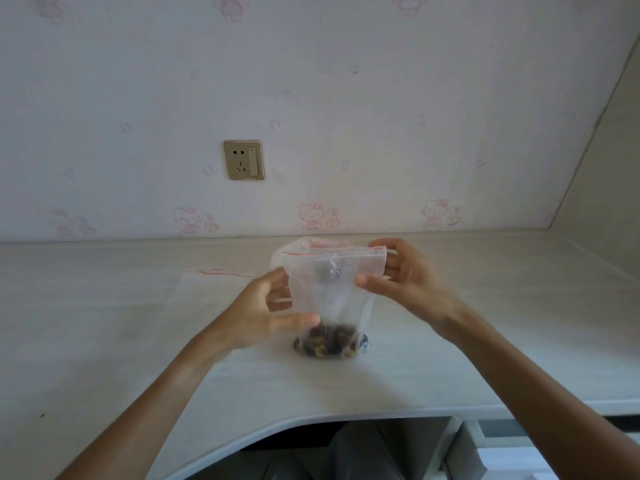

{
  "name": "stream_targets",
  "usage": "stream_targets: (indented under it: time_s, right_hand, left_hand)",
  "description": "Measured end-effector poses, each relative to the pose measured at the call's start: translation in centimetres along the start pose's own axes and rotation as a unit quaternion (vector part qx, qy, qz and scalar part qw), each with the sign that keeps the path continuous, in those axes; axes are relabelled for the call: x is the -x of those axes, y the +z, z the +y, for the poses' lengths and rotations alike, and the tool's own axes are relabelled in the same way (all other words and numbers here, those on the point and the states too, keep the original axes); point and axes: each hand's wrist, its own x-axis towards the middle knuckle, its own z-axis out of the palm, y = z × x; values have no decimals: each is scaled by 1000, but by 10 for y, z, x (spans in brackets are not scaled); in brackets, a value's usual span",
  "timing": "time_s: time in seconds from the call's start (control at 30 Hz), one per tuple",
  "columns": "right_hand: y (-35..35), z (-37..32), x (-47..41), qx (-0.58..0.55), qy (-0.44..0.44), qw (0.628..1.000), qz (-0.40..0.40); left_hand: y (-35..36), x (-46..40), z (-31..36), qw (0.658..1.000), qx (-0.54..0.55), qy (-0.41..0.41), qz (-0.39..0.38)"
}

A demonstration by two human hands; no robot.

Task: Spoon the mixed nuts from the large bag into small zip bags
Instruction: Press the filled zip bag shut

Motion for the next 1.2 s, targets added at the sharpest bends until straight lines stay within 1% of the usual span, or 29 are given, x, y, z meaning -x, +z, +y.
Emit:
stream_targets:
  time_s: [0.03, 0.07, 0.13, 0.23, 0.33, 0.5, 0.53, 0.6, 0.67, 0.7, 0.8, 0.9, 0.97, 1.03, 1.2]
  right_hand:
    - [3, 5, 3, -2, 7, 1000, -17]
    - [6, 10, 7, -4, 14, 999, -37]
    - [13, 16, 13, 2, 35, 997, -64]
    - [25, 29, 20, 28, 58, 996, -69]
    - [36, 39, 25, 42, 79, 995, -41]
    - [36, 36, 29, -47, 108, 993, 26]
    - [32, 34, 28, -55, 115, 991, 41]
    - [18, 29, 26, -61, 122, 988, 77]
    - [-3, 24, 22, -74, 106, 985, 114]
    - [-15, 22, 19, -79, 95, 983, 138]
    - [-52, 19, 3, -76, 65, 973, 210]
    - [-86, 24, -19, -58, 51, 966, 247]
    - [-104, 34, -35, -50, 47, 964, 255]
    - [-117, 47, -50, -34, 60, 964, 256]
    - [-131, 79, -85, -3, 132, 955, 266]
  left_hand:
    - [7, 3, -5, 1000, -3, -5, -27]
    - [15, 5, -8, 1000, 3, -14, -28]
    - [28, 4, -14, 999, 12, -23, 29]
    - [37, -1, -12, 995, 30, -24, 97]
    - [40, -2, -6, 992, 80, -36, 95]
    - [47, -7, -2, 986, 126, -21, 106]
    - [49, -9, -1, 985, 142, -18, 101]
    - [52, -15, -4, 985, 141, 0, 100]
    - [57, -20, -10, 990, 115, 21, 82]
    - [61, -22, -14, 994, 84, 34, 68]
    - [75, -27, -27, 994, -74, 78, 30]
    - [85, -30, -33, 966, -225, 123, -12]
    - [89, -32, -37, 946, -289, 143, -38]
    - [90, -33, -40, 936, -316, 149, -42]
    - [91, -34, -42, 934, -323, 149, -27]
